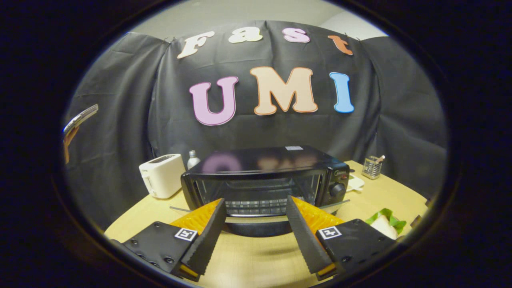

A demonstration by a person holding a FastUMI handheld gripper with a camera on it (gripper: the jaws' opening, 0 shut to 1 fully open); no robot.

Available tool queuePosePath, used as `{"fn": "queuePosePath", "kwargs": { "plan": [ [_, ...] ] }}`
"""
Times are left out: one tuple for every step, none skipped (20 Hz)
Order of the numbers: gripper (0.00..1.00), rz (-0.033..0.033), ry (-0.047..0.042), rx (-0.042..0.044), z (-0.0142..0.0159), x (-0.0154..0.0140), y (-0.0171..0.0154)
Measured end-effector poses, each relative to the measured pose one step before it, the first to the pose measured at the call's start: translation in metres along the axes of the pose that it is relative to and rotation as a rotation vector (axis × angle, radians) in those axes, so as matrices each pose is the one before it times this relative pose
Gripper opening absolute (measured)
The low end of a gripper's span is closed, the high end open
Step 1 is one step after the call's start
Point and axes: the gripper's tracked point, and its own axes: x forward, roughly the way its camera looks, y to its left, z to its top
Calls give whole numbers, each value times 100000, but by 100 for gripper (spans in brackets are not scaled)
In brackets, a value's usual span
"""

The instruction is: Open the toaster oven, put the food inside, and close the toaster oven door.

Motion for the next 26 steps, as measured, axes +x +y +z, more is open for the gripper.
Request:
{"fn": "queuePosePath", "kwargs": {
  "plan": [
    [94, -237, 1956, -156, -693, -511, -58],
    [94, -140, 1859, -9, -628, -531, -48],
    [94, 309, 2111, -345, -774, -467, -40],
    [94, 448, 2451, -105, -736, -419, -15],
    [94, 336, 2701, 331, -772, -303, -75],
    [94, 88, 2686, 819, -691, -238, -121],
    [94, -167, 2746, 1202, -853, -142, -89],
    [94, -273, 3977, 1230, -1032, 30, -68],
    [94, 159, 4677, 1026, -1296, 301, -21],
    [94, 574, 4679, 730, -1242, 115, 139],
    [94, 13, 4275, 259, -1175, 353, -65],
    [94, -80, 3698, 82, -1030, 410, -101],
    [94, -343, 3846, 40, -1235, 301, -124],
    [94, -336, 4832, 67, -1261, 406, -164],
    [94, -385, 4620, -208, -1112, 646, -212],
    [94, 149, -1912, -1354, 320, -44, 45],
    [93, 484, -1203, -1296, 373, 462, 105],
    [91, -154, 1677, -814, -225, 99, -79],
    [91, 93, 197, -184, 111, -231, -132],
    [91, 449, -565, 167, 306, 159, 53],
    [90, 628, 422, 382, -73, 128, 132],
    [90, 666, 54, 769, 228, 3, 0],
    [89, 905, 264, 981, 112, 10, 60],
    [89, 1208, 370, 1246, 238, -54, 49],
    [89, 1334, 400, 1627, 316, -86, -59],
    [89, 2392, 1549, 2018, 381, -261, 172]
  ]
}}
